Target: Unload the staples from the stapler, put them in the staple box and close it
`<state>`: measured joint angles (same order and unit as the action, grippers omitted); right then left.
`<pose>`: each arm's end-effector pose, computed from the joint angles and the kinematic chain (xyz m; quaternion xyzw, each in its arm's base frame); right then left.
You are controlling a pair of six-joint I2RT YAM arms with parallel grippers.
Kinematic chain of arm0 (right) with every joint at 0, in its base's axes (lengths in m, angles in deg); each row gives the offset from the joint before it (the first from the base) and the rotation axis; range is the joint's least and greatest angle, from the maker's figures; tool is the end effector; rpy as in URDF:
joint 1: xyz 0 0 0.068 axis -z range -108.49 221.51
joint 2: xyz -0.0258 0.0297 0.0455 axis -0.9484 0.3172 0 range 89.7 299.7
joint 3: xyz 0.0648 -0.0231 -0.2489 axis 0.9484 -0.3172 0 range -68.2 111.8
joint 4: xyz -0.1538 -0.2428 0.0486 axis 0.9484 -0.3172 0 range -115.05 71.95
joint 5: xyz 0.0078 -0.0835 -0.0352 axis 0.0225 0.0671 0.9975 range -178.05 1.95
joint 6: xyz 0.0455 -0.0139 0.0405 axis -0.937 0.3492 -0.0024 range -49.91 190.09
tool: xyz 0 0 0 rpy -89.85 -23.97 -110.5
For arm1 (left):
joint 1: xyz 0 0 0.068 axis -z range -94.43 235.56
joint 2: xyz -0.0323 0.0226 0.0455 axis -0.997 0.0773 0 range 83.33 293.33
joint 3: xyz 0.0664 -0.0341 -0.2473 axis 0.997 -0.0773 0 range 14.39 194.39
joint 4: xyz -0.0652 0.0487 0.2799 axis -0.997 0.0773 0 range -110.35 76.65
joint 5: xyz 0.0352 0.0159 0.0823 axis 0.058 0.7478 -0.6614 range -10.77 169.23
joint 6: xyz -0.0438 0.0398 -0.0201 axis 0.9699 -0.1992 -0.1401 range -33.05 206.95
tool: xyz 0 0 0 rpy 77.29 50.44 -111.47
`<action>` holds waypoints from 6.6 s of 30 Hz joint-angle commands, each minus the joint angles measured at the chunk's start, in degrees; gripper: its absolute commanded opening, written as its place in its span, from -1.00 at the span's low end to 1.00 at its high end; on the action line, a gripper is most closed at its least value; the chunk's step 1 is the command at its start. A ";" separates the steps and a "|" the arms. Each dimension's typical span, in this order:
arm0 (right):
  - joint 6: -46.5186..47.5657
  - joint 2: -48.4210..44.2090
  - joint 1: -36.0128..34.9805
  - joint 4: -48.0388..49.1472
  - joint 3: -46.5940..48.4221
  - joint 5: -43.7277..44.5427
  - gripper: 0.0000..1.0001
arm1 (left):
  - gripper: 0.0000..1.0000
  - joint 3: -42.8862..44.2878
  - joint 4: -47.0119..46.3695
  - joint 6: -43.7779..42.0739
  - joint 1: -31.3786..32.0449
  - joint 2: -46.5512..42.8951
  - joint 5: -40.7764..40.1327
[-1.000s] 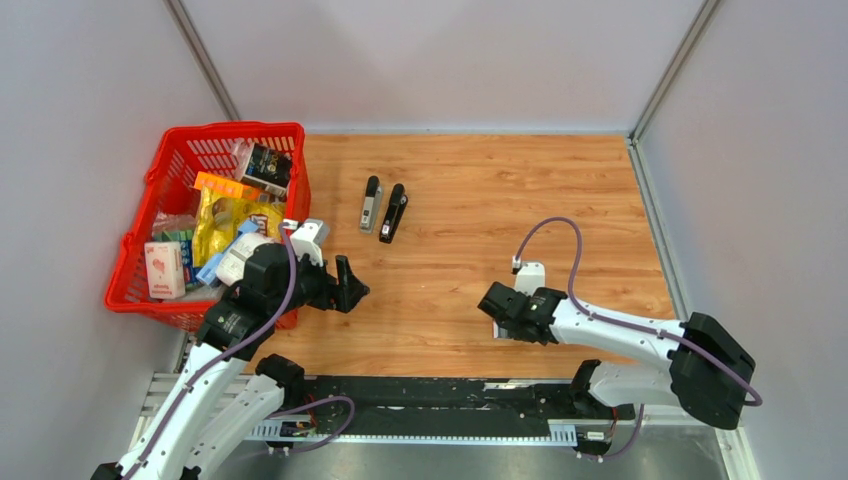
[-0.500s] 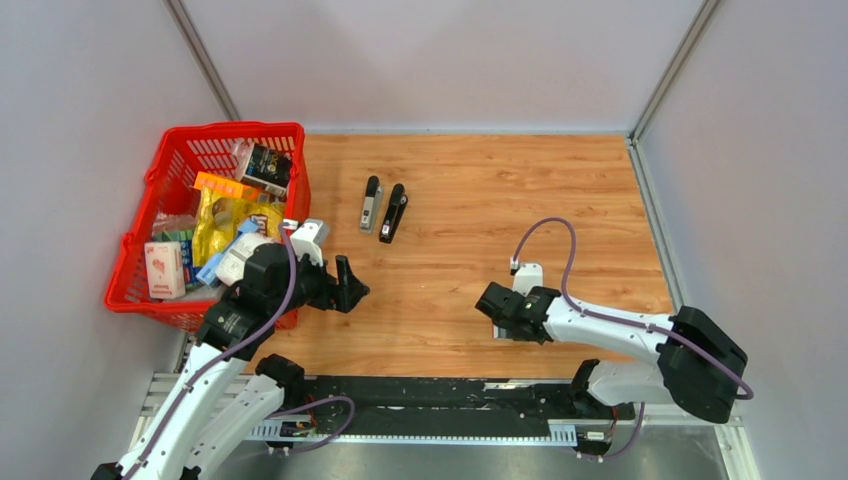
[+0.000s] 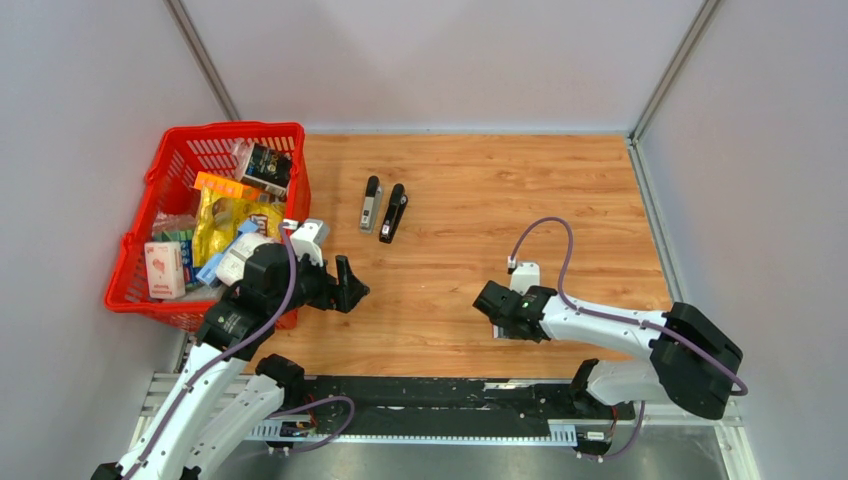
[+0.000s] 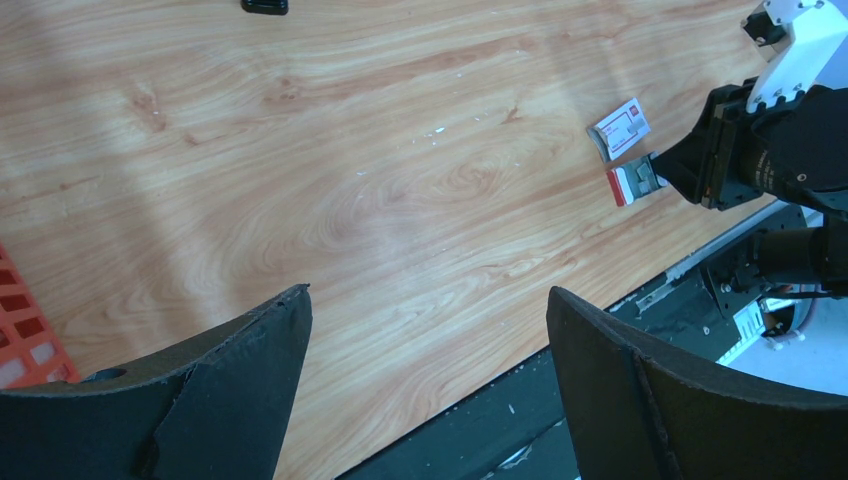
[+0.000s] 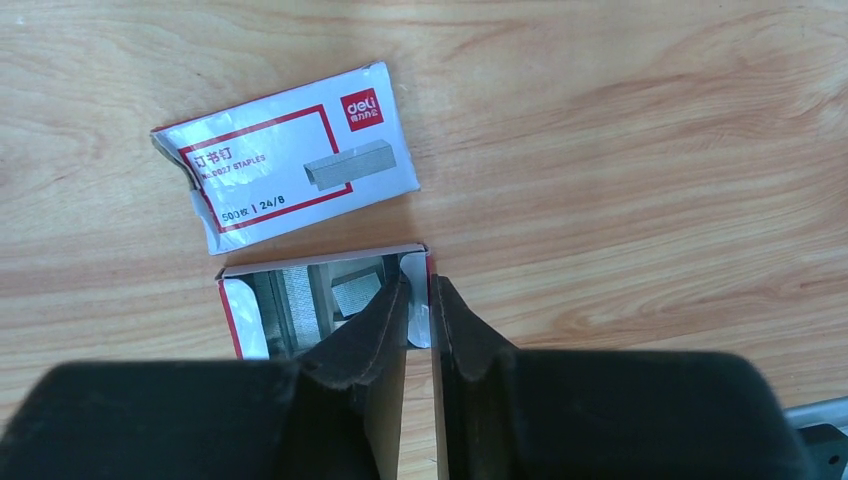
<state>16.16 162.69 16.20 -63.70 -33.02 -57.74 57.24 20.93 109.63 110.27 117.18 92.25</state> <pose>0.1425 0.1638 0.1148 0.0033 0.9638 -0.1063 0.2446 0.1582 -0.0846 0.2904 0.0701 0.8690 -0.2836 0.3993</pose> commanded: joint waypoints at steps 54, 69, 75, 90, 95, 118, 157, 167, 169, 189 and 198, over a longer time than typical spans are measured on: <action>-10.92 -3.30 5.03 -10.25 -0.20 3.88 -1.00 | 0.90 -1.19 -13.58 6.15 4.73 15.10 3.34; -18.48 -6.46 11.18 -13.94 -2.84 6.43 -1.00 | 0.90 -0.31 -30.11 13.36 17.74 36.37 -4.49; -18.05 -4.27 14.34 -14.12 -1.17 8.28 -1.00 | 0.90 0.83 -31.69 14.15 19.67 43.23 -5.63; -7.33 -0.39 19.18 -4.63 2.17 7.75 -1.00 | 0.91 1.54 -25.54 14.68 20.03 45.34 -20.92; -5.05 -0.30 20.59 -2.87 1.91 7.58 -1.00 | 0.91 1.01 -28.26 12.57 19.85 47.45 -19.00; -0.47 4.00 22.61 5.57 1.74 2.22 -1.00 | -1.00 5.93 -33.27 13.88 22.57 56.59 -10.55; -1.53 12.18 4.16 5.93 7.36 2.21 -1.00 | -1.00 -6.72 -29.85 15.21 22.75 41.49 -20.83; -1.27 4.36 4.16 4.08 2.89 1.78 -1.00 | -1.00 -5.41 -32.65 13.19 22.75 45.07 -19.53; -1.09 2.78 4.16 4.08 1.83 1.60 -1.00 | -1.00 -4.36 -33.36 11.87 22.75 46.82 -18.12; 0.85 1.10 4.16 9.88 -0.02 0.63 -1.00 | -1.00 -1.46 -47.60 12.48 24.24 57.38 -1.42; 2.69 2.07 4.77 9.35 1.91 2.30 -1.00 | -1.00 -0.05 -50.06 14.15 24.77 61.43 -0.62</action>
<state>17.69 164.70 20.66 -55.81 -32.80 -57.92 55.12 -26.68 122.83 134.64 176.96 90.87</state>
